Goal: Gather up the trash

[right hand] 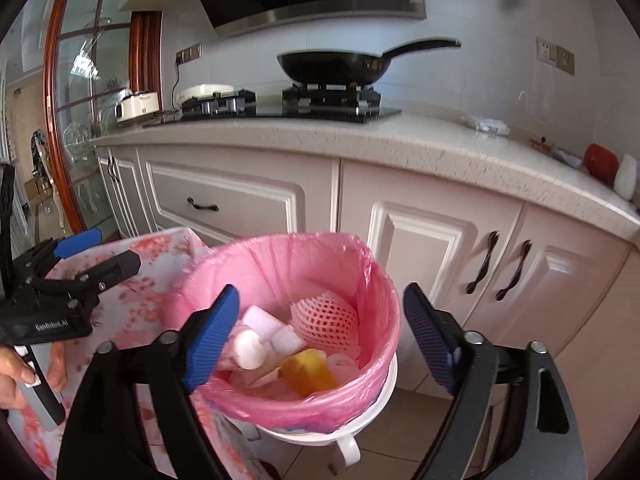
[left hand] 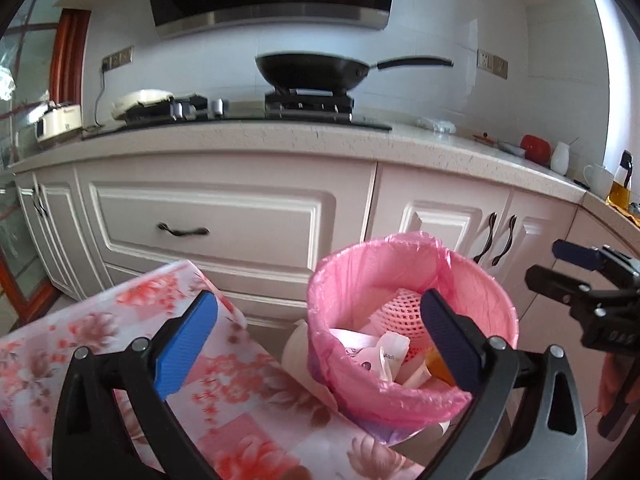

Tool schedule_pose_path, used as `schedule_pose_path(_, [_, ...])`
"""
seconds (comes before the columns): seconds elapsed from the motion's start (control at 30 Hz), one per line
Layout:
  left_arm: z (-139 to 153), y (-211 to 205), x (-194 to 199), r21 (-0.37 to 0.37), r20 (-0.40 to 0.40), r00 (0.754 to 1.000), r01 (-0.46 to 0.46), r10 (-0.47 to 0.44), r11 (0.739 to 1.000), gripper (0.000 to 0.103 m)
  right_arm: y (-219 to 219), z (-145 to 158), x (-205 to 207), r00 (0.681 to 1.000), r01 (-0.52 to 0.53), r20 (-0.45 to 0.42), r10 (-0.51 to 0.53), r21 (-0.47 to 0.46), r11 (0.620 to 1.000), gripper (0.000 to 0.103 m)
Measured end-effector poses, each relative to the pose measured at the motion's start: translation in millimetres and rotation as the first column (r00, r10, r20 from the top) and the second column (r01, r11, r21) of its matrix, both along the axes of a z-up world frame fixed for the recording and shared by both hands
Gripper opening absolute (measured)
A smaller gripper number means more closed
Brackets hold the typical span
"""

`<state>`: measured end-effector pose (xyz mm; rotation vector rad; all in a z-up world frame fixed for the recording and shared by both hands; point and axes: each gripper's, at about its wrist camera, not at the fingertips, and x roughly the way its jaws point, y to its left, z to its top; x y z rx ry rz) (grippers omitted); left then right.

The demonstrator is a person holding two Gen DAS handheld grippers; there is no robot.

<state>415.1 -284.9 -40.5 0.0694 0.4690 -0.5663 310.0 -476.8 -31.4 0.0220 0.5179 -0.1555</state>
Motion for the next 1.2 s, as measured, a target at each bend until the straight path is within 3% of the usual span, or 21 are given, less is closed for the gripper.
schedule_pose_path(0.2, [51,26,-38,-0.014,0.077,0.997,-0.018,0.019,1.000,0.098,28,46,-41,1.000,0.019,0.023,-0.020,0.008,1.000,0.085])
schedule_pose_path(0.4, [74,59,-88,-0.049,0.128,0.991,-0.018,0.024,0.999,0.098,55,49,-86,0.997,0.068,0.041,-0.070,0.062,0.996,0.085])
schedule_pose_path(0.63, [63,88,-139,-0.007,0.162,0.978,-0.128,0.128,0.992,0.098,84,29,-124,0.991,0.121,0.046,-0.124,0.070,0.990,0.085])
schedule_pose_path(0.8, [50,101,-165,0.015,0.155,0.981,-0.124,0.120,0.992,0.098,98,20,-142,0.992,0.124,0.031,-0.126,0.063,0.990,0.085])
schedule_pose_path(0.97, [38,113,-179,0.004,0.091,0.992,-0.093,0.092,0.996,0.098,106,12,-152,0.991,0.132,0.011,-0.132,0.044,0.990,0.085])
schedule_pose_path(1.2, [29,122,-189,0.008,0.089,0.992,-0.091,0.090,0.996,0.098,116,8,-168,0.990,0.139,0.025,-0.140,0.025,0.990,0.085])
